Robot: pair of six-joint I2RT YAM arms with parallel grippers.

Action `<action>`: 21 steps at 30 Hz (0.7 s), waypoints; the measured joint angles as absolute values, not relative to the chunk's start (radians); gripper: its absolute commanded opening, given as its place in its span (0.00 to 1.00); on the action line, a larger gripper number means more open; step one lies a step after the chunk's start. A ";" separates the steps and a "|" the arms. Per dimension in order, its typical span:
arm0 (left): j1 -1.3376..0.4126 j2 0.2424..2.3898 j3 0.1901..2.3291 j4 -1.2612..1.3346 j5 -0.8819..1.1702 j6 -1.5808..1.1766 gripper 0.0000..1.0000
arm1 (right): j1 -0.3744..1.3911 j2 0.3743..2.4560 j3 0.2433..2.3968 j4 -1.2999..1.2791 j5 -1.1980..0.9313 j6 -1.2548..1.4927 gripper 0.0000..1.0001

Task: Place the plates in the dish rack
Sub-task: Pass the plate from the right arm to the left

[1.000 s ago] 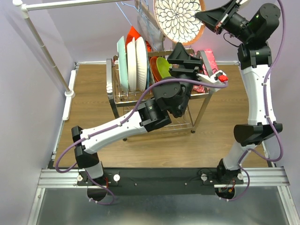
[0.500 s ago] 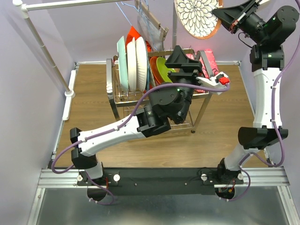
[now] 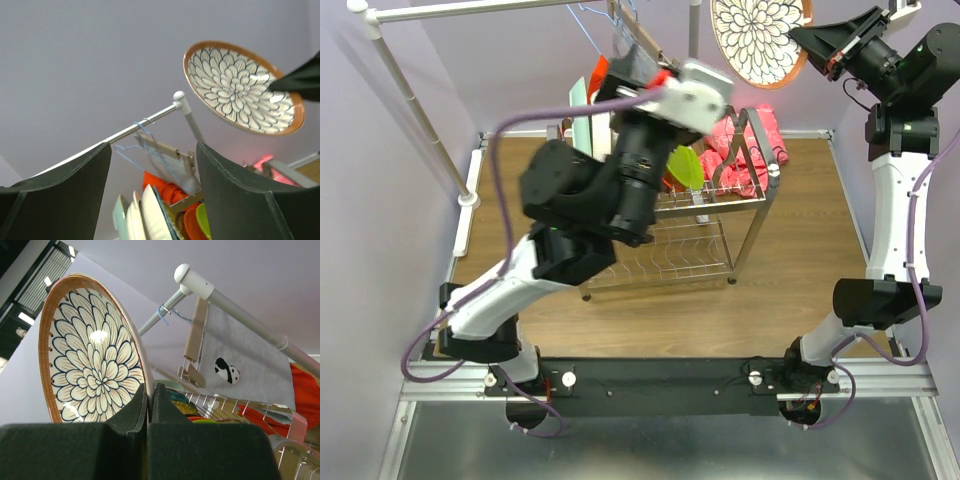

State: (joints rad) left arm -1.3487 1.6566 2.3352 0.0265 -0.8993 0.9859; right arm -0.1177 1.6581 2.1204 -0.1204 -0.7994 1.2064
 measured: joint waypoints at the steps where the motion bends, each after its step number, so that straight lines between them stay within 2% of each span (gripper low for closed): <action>1: -1.346 1.638 2.342 0.012 -0.885 0.923 0.78 | -0.118 1.655 2.117 -0.120 -0.799 1.206 0.00; 10: -1.190 1.457 2.320 -0.083 -0.665 0.336 0.78 | -0.118 1.637 2.090 -0.097 -0.817 1.205 0.00; 14: -1.036 1.408 2.301 -0.112 -0.503 0.047 0.78 | -0.118 1.622 2.069 -0.072 -0.832 1.204 0.00; 21: -0.783 1.455 2.315 -0.178 -0.126 -0.457 0.78 | -0.118 1.590 2.036 -0.025 -0.863 1.195 0.01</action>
